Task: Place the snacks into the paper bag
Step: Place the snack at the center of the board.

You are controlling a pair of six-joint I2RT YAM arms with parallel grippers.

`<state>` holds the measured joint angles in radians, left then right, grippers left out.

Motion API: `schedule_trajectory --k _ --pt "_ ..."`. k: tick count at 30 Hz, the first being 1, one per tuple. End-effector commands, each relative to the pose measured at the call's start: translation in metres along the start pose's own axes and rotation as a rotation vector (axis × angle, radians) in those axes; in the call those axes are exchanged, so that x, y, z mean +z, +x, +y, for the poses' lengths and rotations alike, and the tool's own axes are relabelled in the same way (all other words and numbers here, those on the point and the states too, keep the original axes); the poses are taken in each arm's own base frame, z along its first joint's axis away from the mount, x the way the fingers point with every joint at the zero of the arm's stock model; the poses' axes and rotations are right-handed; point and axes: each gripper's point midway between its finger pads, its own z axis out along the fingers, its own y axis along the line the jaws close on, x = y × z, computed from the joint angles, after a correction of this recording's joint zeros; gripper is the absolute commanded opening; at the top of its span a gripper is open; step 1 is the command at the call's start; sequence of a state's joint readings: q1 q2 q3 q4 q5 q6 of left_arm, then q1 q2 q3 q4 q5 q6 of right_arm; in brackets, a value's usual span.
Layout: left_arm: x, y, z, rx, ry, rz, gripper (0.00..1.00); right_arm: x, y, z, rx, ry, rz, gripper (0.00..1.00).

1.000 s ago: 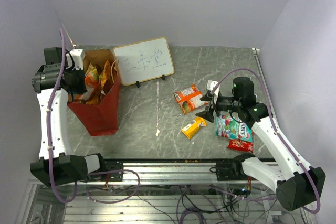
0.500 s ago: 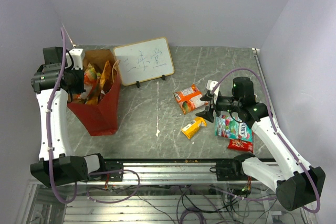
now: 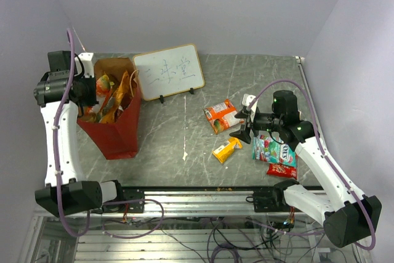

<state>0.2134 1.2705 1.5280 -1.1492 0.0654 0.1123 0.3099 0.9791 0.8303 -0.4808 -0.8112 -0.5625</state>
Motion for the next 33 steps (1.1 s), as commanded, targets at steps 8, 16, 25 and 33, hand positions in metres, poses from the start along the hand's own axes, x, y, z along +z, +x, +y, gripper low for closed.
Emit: schedule_trajectory --k 8,16,25,33 --pt "0.01 0.037 0.019 -0.006 -0.068 0.171 0.11 0.001 -0.008 0.002 -0.031 -0.008 -0.008 0.73" --pt "0.003 0.03 -0.009 -0.059 0.097 0.108 0.14 0.004 -0.007 0.004 -0.037 -0.016 -0.001 0.73" --pt "-0.013 0.016 -0.024 -0.172 0.243 0.034 0.07 0.006 -0.002 0.001 -0.032 -0.002 0.009 0.73" --pt "-0.013 0.034 -0.028 -0.309 0.297 0.048 0.07 0.006 0.0 -0.002 -0.031 0.015 0.014 0.73"
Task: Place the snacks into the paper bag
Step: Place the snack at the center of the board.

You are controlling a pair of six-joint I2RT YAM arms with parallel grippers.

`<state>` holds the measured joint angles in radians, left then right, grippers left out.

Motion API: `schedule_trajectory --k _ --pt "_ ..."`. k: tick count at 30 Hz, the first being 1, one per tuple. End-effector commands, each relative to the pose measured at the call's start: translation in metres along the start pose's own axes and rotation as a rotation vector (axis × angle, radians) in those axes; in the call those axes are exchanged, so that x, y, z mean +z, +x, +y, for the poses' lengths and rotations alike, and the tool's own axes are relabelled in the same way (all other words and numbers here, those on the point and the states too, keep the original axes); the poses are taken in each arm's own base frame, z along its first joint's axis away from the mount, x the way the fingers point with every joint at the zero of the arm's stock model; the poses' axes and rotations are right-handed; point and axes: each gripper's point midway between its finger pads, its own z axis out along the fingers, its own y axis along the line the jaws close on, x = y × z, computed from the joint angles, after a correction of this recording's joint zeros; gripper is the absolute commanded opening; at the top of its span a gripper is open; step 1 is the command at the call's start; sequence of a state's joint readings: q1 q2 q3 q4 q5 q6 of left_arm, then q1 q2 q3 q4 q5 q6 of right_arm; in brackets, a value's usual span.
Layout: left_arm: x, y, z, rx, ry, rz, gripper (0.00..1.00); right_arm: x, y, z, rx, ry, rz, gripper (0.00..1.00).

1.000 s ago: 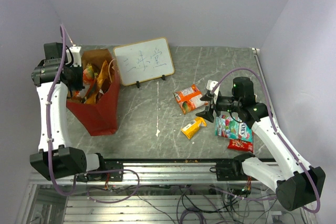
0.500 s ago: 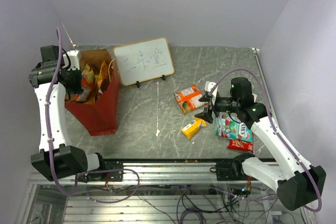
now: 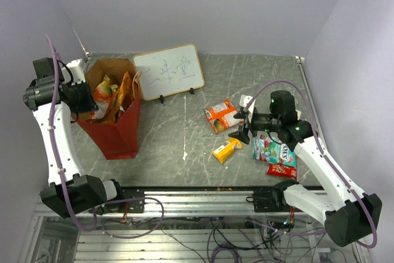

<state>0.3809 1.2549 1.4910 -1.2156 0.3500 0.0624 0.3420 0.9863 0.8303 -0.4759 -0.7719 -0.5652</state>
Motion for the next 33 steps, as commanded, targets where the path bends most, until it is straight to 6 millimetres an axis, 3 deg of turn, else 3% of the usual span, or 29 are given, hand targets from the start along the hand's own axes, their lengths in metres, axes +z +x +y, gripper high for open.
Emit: schedule_trajectory --k 1,4,17,24,33 --pt "0.002 0.025 -0.014 -0.132 0.114 0.029 0.07 0.001 -0.002 -0.004 -0.017 0.014 -0.006 0.73" --pt "0.008 0.035 -0.008 -0.152 0.09 0.037 0.1 0.001 -0.002 -0.004 -0.017 0.012 -0.006 0.73" --pt "-0.005 0.019 -0.009 -0.12 0.088 -0.031 0.35 0.0 -0.004 -0.003 -0.023 0.016 -0.013 0.73" --pt "-0.012 0.01 -0.025 -0.046 0.151 -0.015 0.57 0.0 -0.003 -0.004 -0.02 0.016 -0.008 0.74" --pt "-0.005 0.002 -0.048 0.114 0.183 -0.001 0.63 0.002 -0.001 -0.005 -0.014 0.019 -0.001 0.74"
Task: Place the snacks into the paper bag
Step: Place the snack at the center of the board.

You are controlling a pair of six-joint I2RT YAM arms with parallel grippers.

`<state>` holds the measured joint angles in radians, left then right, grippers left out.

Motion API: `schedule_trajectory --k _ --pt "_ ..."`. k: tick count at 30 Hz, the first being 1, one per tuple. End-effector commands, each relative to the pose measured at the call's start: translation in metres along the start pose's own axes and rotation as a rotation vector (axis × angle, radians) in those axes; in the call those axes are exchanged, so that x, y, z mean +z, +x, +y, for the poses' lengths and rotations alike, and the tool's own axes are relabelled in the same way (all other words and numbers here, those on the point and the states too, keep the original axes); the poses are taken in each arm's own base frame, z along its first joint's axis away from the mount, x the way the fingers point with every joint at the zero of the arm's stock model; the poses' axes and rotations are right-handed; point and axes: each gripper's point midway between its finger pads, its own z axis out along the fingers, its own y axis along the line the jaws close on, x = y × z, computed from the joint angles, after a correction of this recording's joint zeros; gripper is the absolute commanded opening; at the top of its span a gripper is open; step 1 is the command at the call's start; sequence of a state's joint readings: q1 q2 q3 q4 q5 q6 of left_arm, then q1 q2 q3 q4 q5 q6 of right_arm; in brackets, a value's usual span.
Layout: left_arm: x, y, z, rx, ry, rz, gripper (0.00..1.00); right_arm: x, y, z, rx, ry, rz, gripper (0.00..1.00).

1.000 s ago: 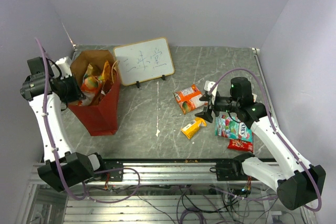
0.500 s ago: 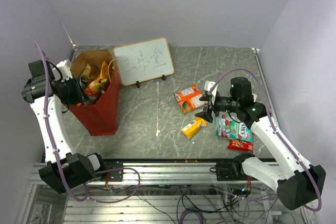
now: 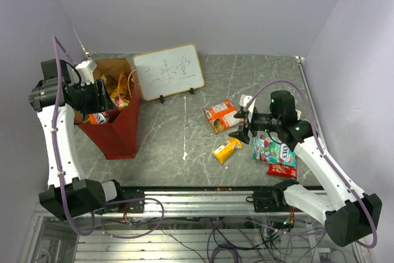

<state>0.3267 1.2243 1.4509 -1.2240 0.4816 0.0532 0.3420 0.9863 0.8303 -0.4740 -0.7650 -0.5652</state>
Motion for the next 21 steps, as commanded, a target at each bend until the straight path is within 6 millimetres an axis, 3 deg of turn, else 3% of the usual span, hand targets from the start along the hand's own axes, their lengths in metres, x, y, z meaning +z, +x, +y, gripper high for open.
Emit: schedule_trajectory --k 1,5,13,21 --pt "-0.002 -0.012 -0.012 0.112 0.02 -0.008 0.62 0.002 -0.001 -0.004 -0.014 0.014 -0.005 0.73" --pt "0.011 -0.01 -0.019 0.212 0.004 0.034 0.6 0.002 0.001 -0.005 -0.012 0.018 0.001 0.73" --pt "0.037 0.007 -0.003 0.264 -0.056 0.148 0.49 -0.003 0.001 -0.011 -0.005 0.043 -0.003 0.73" --pt "0.03 0.014 -0.01 0.367 0.011 0.154 0.54 -0.011 0.003 -0.022 0.034 0.084 -0.019 0.74"
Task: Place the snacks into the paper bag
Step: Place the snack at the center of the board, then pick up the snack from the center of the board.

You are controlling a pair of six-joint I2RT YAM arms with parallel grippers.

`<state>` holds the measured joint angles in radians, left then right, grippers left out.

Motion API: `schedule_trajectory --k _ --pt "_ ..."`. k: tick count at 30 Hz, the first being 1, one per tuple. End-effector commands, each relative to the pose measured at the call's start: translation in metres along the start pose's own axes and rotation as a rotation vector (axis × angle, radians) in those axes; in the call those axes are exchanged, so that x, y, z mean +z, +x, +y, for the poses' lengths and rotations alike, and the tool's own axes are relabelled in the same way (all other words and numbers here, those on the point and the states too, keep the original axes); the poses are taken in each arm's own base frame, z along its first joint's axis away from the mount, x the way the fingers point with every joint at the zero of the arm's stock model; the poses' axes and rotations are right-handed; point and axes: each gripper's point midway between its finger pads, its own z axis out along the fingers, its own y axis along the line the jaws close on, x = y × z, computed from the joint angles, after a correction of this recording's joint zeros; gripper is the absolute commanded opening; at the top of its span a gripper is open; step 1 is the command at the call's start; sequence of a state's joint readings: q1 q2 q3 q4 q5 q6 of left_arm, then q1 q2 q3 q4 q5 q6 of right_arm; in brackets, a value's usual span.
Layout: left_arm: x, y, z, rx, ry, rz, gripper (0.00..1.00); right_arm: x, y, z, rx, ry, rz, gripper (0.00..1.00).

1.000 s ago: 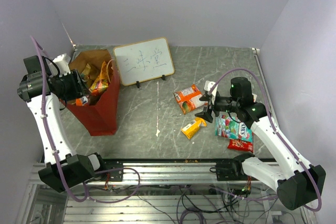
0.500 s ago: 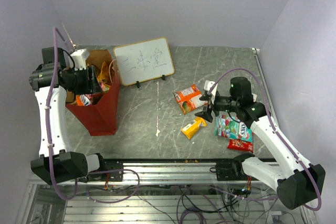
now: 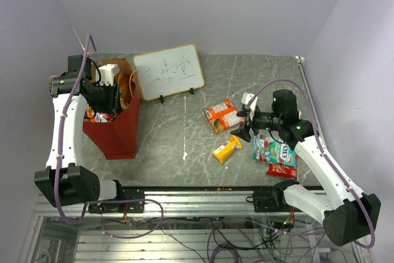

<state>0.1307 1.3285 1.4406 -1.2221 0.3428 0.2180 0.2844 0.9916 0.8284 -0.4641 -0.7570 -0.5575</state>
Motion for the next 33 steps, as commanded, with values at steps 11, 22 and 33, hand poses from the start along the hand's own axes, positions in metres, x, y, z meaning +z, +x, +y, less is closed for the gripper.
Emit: schedule_trajectory --k 11,22,33 --pt "-0.095 -0.055 0.027 0.305 -0.357 -0.372 0.69 0.005 0.028 -0.057 0.174 0.233 0.092 0.75" --pt "-0.135 -0.092 -0.037 0.394 -0.13 -0.662 0.81 0.021 0.086 -0.095 0.411 0.247 0.305 0.75" --pt "-0.148 -0.114 -0.084 0.485 0.079 -0.71 0.87 0.043 0.115 -0.114 0.537 0.143 0.362 0.75"
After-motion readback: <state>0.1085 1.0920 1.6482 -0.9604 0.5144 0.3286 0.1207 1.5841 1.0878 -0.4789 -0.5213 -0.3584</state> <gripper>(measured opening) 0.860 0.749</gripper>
